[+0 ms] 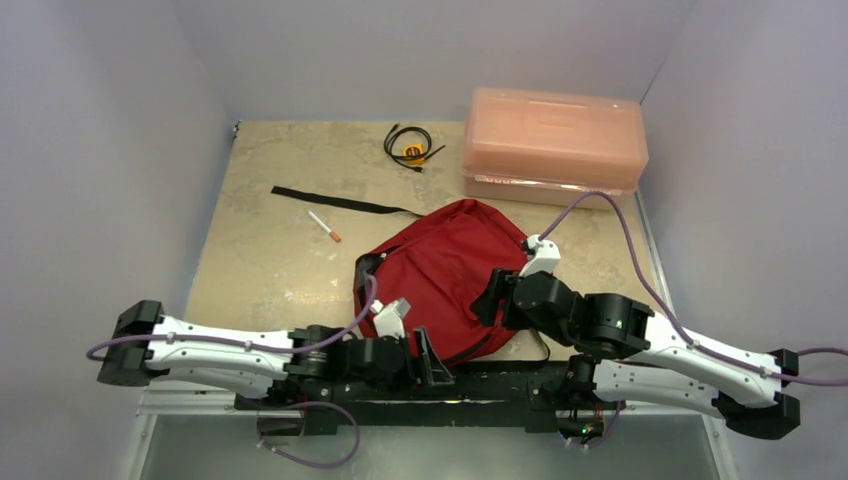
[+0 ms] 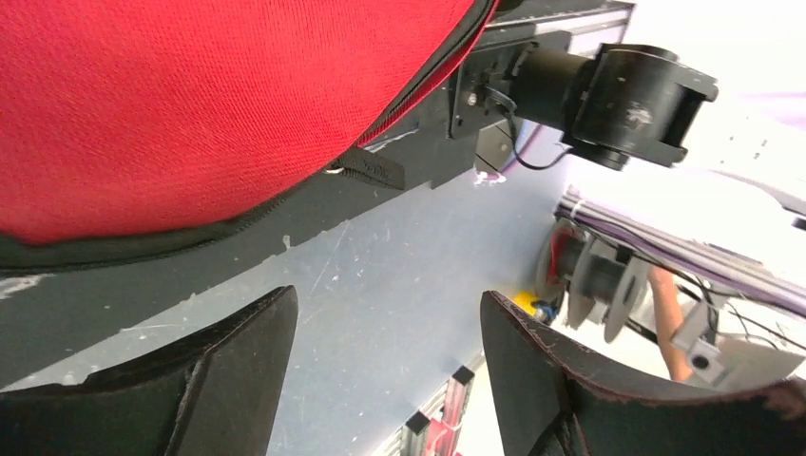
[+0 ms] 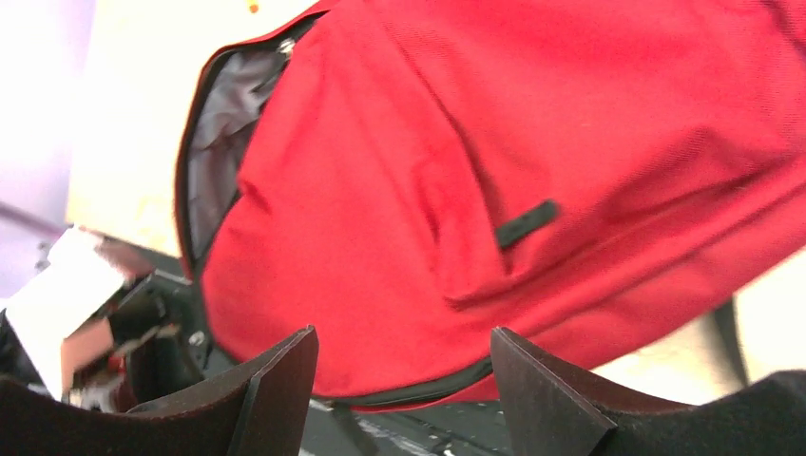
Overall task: Pack the student bag
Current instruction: Zip the student bag at the center of the board.
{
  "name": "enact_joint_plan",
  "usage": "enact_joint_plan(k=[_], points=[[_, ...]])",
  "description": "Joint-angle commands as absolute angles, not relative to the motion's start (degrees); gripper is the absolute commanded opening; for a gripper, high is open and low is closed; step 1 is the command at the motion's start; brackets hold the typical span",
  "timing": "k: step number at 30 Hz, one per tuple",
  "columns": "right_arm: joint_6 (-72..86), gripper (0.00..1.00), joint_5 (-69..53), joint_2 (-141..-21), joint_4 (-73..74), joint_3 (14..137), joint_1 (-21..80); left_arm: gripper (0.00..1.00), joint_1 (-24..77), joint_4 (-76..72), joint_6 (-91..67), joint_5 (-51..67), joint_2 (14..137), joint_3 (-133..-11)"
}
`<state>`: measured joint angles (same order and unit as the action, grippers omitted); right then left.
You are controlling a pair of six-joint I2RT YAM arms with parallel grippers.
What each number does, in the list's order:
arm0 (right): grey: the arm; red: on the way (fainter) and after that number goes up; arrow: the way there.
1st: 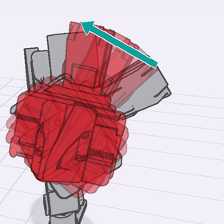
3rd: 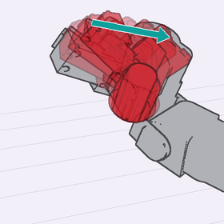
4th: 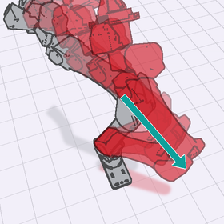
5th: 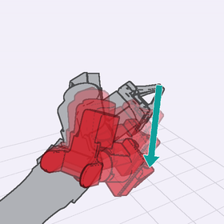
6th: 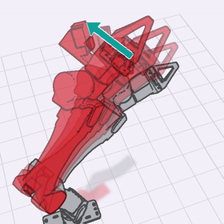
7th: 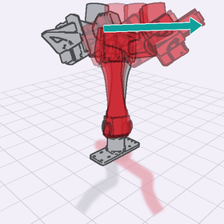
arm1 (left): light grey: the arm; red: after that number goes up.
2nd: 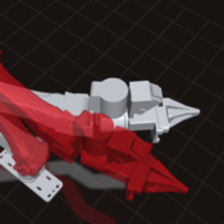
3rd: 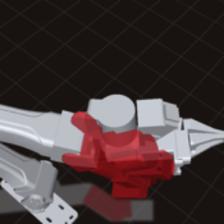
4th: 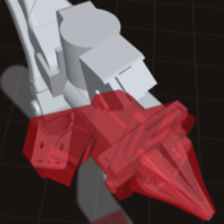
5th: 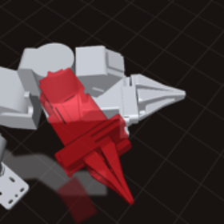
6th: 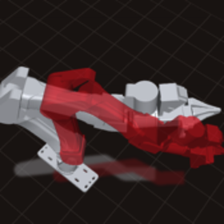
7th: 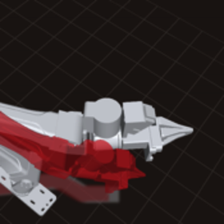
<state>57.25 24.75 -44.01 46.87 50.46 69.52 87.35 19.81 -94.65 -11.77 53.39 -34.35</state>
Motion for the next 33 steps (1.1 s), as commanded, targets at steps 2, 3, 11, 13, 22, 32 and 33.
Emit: enact_joint_plan(k=[2,3,11,13,22,32,33], points=[[58.99,0.71,31.64,-41.59,49.85,48.01,68.46,0.71,94.63,19.42,-107.56,-25.41,61.02,-42.56],[58.98,0.71,30.41,-40.99,49.07,47.01,68.42,0.69,95.38,20.18,-110.51,-27.48,61.81,-42.39],[59.71,0.71,27.07,-30.43,47.24,41.03,68.47,0.52,97.80,16.27,-126.96,-33.11,72.69,-42.72],[59.45,0.71,27.36,-28.62,48.33,41.55,68.45,0.50,98.40,17.97,-130.64,-33.64,74.85,-43.53],[57.26,0.71,26.70,-26.04,50.30,43.16,68.46,0.48,98.56,22.56,-134.32,-42.44,77.87,-45.06],[56.59,0.71,25.59,-25.85,49.30,42.54,68.47,0.36,98.53,18.20,-138.14,-41.65,79.66,-43.33],[56.56,0.71,25.73,-25.84,49.31,42.47,68.47,0.36,98.53,18.36,-138.08,-41.77,79.72,-43.46]])
